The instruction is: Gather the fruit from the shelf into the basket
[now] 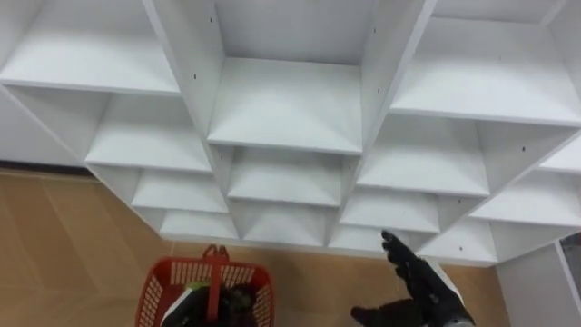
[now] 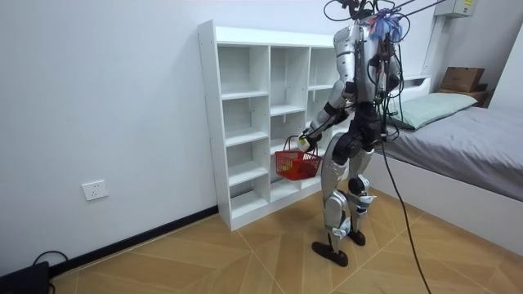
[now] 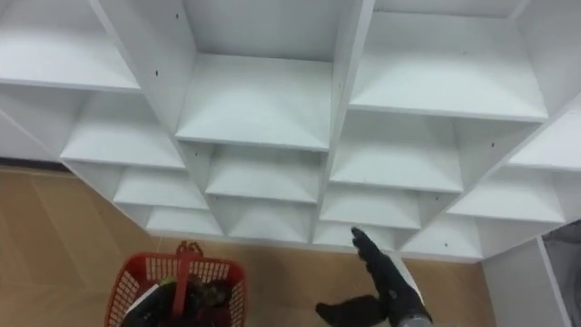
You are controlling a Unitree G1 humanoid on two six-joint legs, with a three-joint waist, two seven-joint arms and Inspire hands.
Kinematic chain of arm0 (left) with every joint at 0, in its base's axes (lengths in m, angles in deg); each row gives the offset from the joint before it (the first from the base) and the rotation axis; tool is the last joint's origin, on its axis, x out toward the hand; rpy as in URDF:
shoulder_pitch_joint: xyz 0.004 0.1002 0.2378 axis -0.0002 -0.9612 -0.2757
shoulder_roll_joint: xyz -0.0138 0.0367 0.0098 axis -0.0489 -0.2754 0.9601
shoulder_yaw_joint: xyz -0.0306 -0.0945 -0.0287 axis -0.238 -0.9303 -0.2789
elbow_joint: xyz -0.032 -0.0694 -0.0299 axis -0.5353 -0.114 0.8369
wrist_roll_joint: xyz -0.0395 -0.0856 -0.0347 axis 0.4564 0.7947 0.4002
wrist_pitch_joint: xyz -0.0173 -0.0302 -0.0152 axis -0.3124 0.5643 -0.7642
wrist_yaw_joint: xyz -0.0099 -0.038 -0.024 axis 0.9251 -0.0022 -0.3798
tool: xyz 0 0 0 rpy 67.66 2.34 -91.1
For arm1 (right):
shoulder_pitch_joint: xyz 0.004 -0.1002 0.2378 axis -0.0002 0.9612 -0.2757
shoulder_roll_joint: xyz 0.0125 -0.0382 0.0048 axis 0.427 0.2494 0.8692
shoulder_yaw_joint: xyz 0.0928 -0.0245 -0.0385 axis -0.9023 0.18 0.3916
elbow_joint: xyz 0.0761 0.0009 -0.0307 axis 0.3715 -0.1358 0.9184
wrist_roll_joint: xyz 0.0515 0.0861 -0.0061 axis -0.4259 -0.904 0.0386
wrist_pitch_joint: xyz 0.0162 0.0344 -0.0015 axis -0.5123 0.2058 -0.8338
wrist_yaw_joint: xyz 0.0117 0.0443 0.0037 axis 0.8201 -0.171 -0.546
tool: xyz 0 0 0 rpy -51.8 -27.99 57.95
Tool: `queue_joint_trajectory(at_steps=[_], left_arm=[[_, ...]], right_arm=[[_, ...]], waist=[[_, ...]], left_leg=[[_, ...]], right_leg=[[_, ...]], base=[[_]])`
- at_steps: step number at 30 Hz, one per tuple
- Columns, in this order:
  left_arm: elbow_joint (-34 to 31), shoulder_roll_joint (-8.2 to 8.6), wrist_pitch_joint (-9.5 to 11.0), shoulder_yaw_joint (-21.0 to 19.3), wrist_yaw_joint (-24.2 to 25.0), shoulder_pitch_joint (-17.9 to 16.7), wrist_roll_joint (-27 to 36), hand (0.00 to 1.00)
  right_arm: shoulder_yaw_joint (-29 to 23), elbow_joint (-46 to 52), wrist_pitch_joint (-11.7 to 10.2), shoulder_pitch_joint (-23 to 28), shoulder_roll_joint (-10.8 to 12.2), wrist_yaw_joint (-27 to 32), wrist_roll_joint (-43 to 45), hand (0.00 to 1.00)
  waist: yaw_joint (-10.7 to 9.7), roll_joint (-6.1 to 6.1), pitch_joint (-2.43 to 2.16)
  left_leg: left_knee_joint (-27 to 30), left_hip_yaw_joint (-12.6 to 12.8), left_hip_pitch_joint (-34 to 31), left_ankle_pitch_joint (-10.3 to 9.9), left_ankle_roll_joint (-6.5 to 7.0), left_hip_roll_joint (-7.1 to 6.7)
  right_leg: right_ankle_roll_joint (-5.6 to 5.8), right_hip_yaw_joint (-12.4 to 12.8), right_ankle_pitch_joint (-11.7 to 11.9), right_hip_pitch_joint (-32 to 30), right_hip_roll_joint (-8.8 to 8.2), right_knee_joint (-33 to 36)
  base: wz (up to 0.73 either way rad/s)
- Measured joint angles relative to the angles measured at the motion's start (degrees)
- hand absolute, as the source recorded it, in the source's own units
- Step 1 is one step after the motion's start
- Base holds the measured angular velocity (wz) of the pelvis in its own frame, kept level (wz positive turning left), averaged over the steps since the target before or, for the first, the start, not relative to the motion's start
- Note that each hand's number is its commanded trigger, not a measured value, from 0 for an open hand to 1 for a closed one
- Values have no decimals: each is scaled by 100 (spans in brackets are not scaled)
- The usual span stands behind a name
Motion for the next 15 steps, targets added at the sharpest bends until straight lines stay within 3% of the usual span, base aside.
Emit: queue_joint_trajectory(at_steps=[4, 7, 15], left_arm=[[244, 2, 3, -202, -108, -121, -117, 100], [800, 21, 41, -248, -154, -57, -103, 100], [1236, 269, 6, -1105, -245, -334, -258, 100]], right_arm=[[-32, -414, 0, 225, 2, 272, -29, 0], [-32, -1051, -9, 160, 80, 375, -105, 0], [-761, -2729, 157, 71, 458, 185, -1022, 0]], waist=[[-5, 19, -25], [6, 33, -53], [1, 53, -38]], left_leg=[[-144, 1, 288, -4, 4, -41], [-243, 18, 556, -19, 6, -53], [-320, 21, 827, -72, -7, -59]], right_leg=[[41, 0, -18, 271, -3, -99], [64, 16, -33, 514, 17, -190], [103, 45, -67, 826, 26, -296]], base=[[1], [-2], [0]])
